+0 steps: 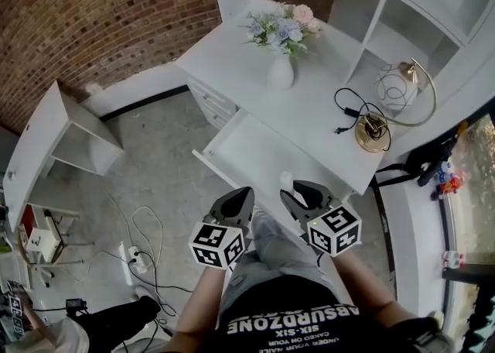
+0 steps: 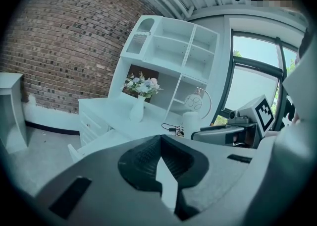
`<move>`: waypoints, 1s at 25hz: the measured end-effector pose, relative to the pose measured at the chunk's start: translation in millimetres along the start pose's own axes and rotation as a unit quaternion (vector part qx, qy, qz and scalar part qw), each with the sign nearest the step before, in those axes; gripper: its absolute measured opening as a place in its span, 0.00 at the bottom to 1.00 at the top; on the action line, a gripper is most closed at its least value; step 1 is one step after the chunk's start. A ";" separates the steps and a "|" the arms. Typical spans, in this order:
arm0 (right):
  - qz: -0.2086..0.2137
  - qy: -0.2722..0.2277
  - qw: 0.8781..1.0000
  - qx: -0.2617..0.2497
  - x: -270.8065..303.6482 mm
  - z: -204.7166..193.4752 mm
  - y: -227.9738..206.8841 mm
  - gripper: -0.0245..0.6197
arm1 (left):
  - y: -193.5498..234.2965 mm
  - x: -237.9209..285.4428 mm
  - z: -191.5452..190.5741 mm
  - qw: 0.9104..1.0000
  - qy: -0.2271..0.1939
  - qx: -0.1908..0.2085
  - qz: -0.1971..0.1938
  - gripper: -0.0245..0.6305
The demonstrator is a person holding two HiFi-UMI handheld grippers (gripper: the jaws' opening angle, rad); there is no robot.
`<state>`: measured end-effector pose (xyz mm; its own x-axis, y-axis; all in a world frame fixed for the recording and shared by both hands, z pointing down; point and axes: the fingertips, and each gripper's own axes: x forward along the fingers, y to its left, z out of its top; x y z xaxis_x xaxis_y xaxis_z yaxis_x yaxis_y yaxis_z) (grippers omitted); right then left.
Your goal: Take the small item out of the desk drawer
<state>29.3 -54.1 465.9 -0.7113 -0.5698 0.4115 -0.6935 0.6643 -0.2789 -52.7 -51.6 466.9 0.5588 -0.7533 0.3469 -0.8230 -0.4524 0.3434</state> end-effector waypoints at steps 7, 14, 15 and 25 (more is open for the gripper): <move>0.007 -0.012 1.000 0.004 -8.2 5.6 9.4 0.22 | -10.6 -4.9 5.4 1.000 -0.009 0.011 -0.001 0.04; 0.013 -0.016 0.999 0.027 -15.3 10.5 16.4 0.22 | -18.2 -9.0 7.0 1.000 -0.014 0.017 -0.006 0.04; 0.014 -0.017 0.999 0.028 -16.3 10.2 16.8 0.22 | -18.8 -9.0 6.0 1.000 -0.014 0.017 -0.006 0.04; 0.011 -0.016 0.999 0.040 -24.5 6.3 19.3 0.22 | -28.4 -13.2 3.2 1.000 -0.014 0.019 -0.010 0.04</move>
<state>32.6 -30.4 445.0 -0.7286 -0.5715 0.3775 -0.6839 0.6370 -0.3557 -37.0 -30.4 449.8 0.5729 -0.7566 0.3153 -0.8151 -0.4854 0.3163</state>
